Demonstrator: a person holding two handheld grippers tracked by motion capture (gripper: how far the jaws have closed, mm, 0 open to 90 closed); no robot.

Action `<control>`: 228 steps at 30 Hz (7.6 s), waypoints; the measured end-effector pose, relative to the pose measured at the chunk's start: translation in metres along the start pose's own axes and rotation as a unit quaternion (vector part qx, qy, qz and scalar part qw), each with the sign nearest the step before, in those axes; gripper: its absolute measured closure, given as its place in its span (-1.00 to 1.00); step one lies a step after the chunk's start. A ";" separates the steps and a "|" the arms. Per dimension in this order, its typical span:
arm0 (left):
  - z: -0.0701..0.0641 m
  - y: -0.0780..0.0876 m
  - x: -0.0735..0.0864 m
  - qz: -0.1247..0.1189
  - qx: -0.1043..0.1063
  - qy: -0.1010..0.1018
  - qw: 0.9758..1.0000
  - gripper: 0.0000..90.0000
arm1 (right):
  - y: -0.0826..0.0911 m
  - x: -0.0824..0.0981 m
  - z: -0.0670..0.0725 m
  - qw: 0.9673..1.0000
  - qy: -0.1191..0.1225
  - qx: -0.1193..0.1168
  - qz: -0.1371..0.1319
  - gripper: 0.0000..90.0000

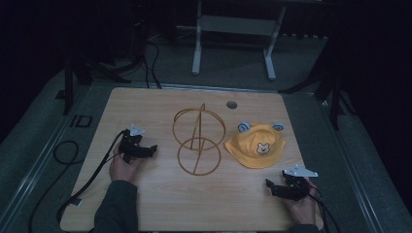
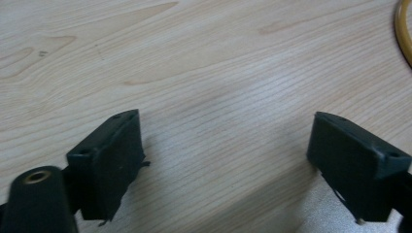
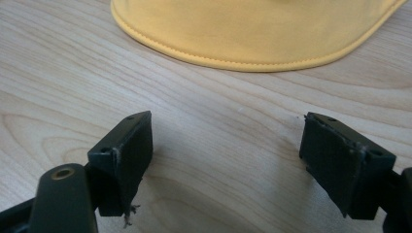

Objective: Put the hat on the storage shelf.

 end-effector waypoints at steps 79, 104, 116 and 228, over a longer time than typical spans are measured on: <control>-0.002 0.001 0.001 0.000 0.001 0.001 1.000 -0.68 | 0.037 -0.115 -0.008 0.964 0.212 -0.092 0.135 -0.10; -0.002 0.001 0.001 0.000 0.001 0.001 1.000 -0.68 | 0.044 -0.176 -0.005 0.957 0.249 -0.087 0.125 -0.10; -0.002 0.001 0.001 -0.001 0.002 0.002 1.000 -0.68 | 0.031 -0.203 -0.012 0.950 0.258 -0.079 0.159 -0.19; -0.002 0.001 0.001 0.001 0.002 -0.001 1.000 -0.68 | 0.089 -0.270 0.001 0.925 0.330 -0.128 0.141 0.68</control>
Point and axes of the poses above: each handheld gripper's, and its own axes: y roughly backward along the jaws, x roughly out of its underside, z roughly to its left, the point moved 4 cm from there along -y, roughly forward along the jaws, and after that the axes turned 4 degrees about y, right-handed, at the moved point
